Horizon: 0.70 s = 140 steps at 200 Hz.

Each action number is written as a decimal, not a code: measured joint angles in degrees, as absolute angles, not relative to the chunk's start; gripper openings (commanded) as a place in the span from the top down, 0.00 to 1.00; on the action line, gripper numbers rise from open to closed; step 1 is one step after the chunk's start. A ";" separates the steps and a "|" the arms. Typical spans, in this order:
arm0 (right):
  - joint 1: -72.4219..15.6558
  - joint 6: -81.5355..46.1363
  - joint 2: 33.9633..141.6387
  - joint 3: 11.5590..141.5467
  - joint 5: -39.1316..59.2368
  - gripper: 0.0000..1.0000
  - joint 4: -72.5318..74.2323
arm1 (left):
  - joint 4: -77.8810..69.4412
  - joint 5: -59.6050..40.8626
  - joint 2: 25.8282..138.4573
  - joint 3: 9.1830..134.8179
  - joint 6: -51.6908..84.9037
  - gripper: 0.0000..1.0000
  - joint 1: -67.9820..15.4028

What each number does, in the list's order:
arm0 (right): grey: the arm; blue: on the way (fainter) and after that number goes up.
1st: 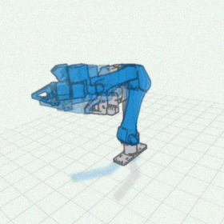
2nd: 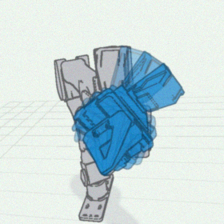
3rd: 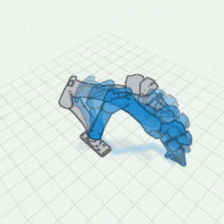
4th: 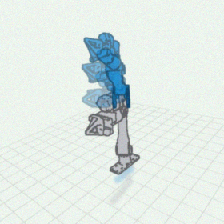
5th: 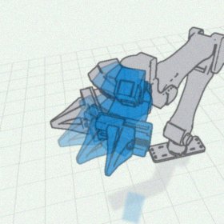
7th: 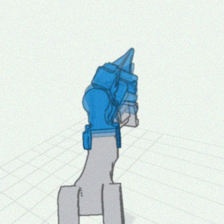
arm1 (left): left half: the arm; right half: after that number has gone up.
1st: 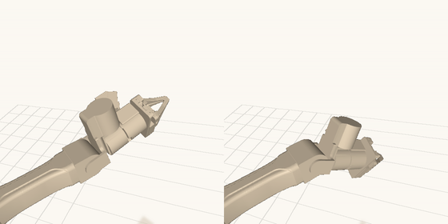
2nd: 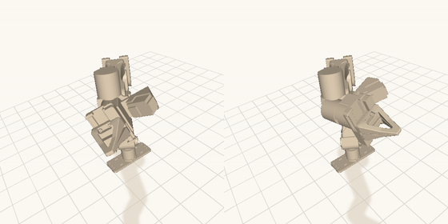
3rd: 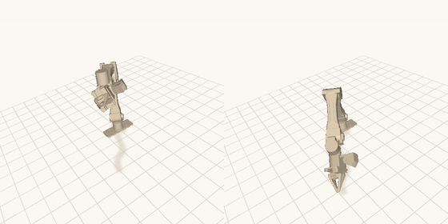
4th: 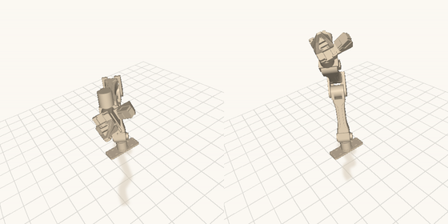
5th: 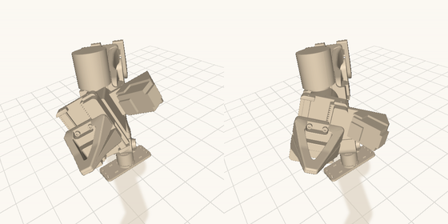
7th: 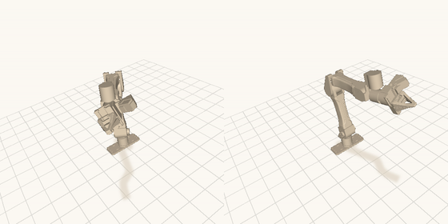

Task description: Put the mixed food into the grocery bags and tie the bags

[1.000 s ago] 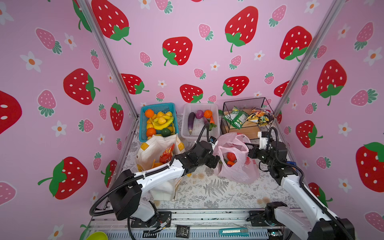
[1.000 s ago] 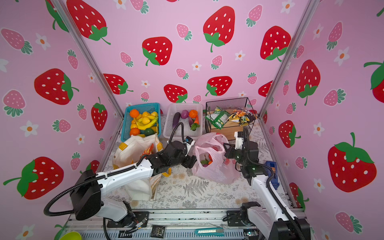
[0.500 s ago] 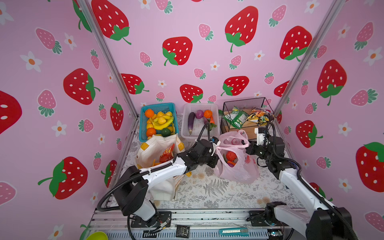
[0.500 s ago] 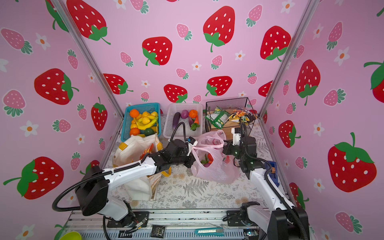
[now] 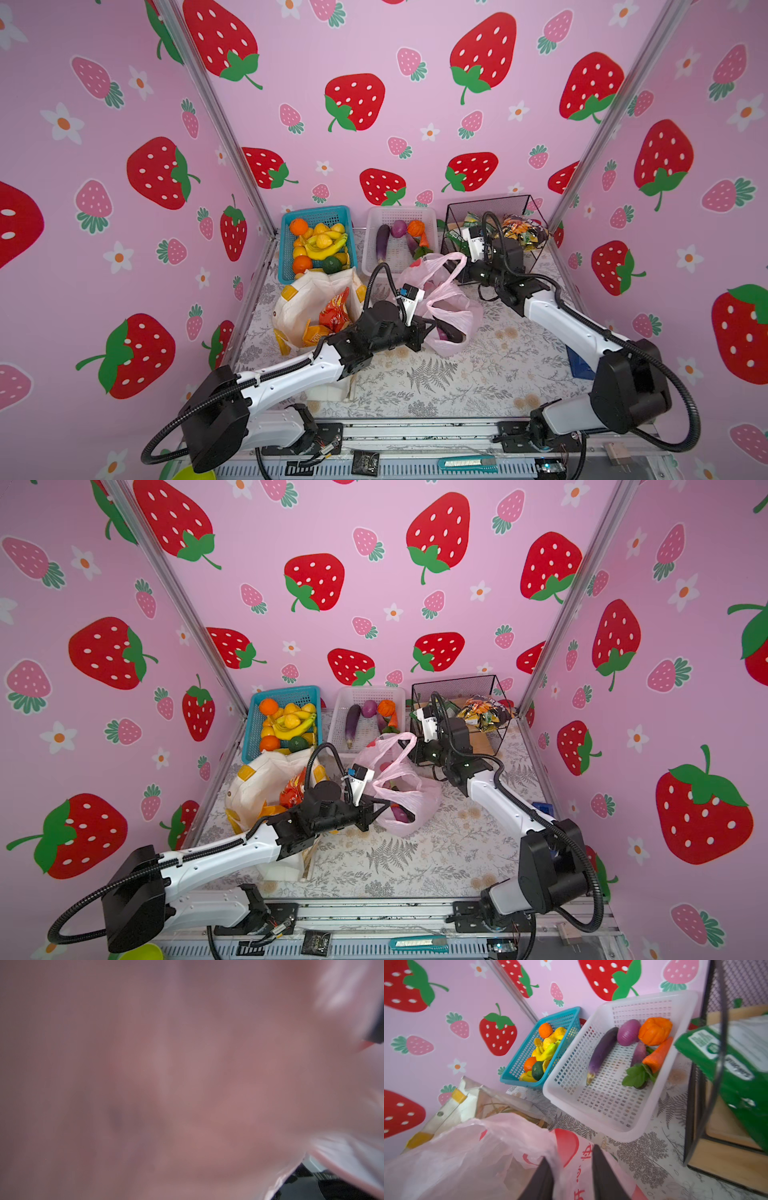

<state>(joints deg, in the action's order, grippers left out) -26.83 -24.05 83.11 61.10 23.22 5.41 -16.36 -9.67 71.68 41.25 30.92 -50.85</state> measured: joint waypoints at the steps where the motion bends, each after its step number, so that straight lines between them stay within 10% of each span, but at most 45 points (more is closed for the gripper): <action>1: -26.83 -23.92 83.02 61.17 22.83 0.51 5.08 | -16.45 -9.54 71.72 41.25 31.00 1.00 -50.85; 38: -26.74 -18.52 77.10 61.12 8.60 0.24 -1.78 | -17.17 -6.00 73.58 41.25 34.87 1.00 -50.85; 140: -35.97 -8.01 43.24 47.53 11.75 0.24 -4.38 | -15.11 -4.97 74.22 41.43 37.82 1.00 -48.66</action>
<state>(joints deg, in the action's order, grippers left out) -35.97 -8.01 43.24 47.53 11.75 -4.38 -15.11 -4.97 74.22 41.43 37.82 -48.66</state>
